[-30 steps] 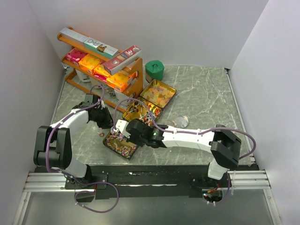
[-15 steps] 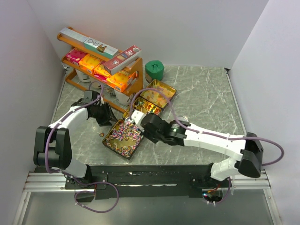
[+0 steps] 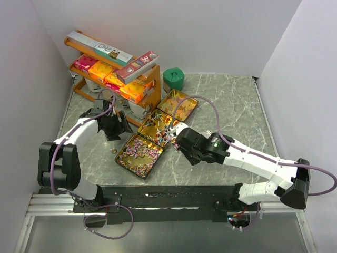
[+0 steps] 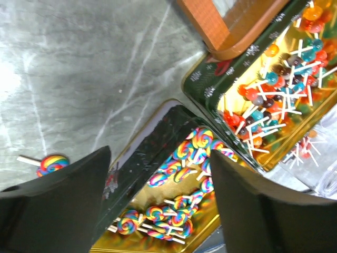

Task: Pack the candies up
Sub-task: Place the fake candies in the packing bottle.

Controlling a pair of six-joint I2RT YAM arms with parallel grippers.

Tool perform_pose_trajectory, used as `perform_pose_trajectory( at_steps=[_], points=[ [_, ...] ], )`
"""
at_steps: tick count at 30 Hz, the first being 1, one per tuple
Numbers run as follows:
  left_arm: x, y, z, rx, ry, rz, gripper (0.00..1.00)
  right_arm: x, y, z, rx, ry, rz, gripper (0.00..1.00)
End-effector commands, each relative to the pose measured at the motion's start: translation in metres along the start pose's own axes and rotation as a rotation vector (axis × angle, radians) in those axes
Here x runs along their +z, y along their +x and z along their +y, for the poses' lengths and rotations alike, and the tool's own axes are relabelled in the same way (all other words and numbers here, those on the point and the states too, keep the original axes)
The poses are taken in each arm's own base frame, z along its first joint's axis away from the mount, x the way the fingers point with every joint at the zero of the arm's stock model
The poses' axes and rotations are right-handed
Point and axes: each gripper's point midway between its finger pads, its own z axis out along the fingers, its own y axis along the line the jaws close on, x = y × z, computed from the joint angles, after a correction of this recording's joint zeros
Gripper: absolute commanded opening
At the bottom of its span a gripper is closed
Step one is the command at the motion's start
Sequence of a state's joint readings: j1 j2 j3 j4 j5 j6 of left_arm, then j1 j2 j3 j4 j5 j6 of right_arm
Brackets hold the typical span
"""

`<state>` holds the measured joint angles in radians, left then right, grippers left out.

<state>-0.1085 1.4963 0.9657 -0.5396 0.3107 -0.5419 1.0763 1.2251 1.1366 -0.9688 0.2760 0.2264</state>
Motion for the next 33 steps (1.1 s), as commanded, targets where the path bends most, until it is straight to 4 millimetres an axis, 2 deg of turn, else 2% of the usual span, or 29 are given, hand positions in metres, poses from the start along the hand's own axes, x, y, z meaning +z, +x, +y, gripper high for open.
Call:
perform_pose_trajectory(
  at_steps=[1, 5, 15, 19, 27, 33],
  points=[
    [-0.014, -0.025, -0.008, 0.015, -0.009, -0.096, 0.84, -0.004, 0.027, -0.012, 0.143, 0.042, 0.098, 0.00],
    [-0.017, -0.030, -0.008, 0.010, -0.019, -0.132, 0.96, -0.010, 0.045, -0.020, 0.202, 0.047, 0.189, 0.00],
    [-0.010, -0.031, 0.003, -0.020, -0.044, -0.179, 0.96, -0.024, 0.063, -0.034, 0.262, 0.063, 0.345, 0.00],
    [-0.013, -0.038, -0.002, -0.007, -0.008, -0.252, 0.97, -0.029, 0.058, -0.040, 0.260, 0.068, 0.378, 0.00],
    [-0.011, -0.036, -0.007, 0.001, 0.045, -0.273, 0.97, -0.034, 0.053, -0.041, 0.249, 0.022, 0.466, 0.00],
    [-0.013, -0.039, -0.007, 0.008, 0.042, -0.289, 0.96, -0.036, 0.057, -0.038, 0.246, -0.012, 0.534, 0.00]
  ],
)
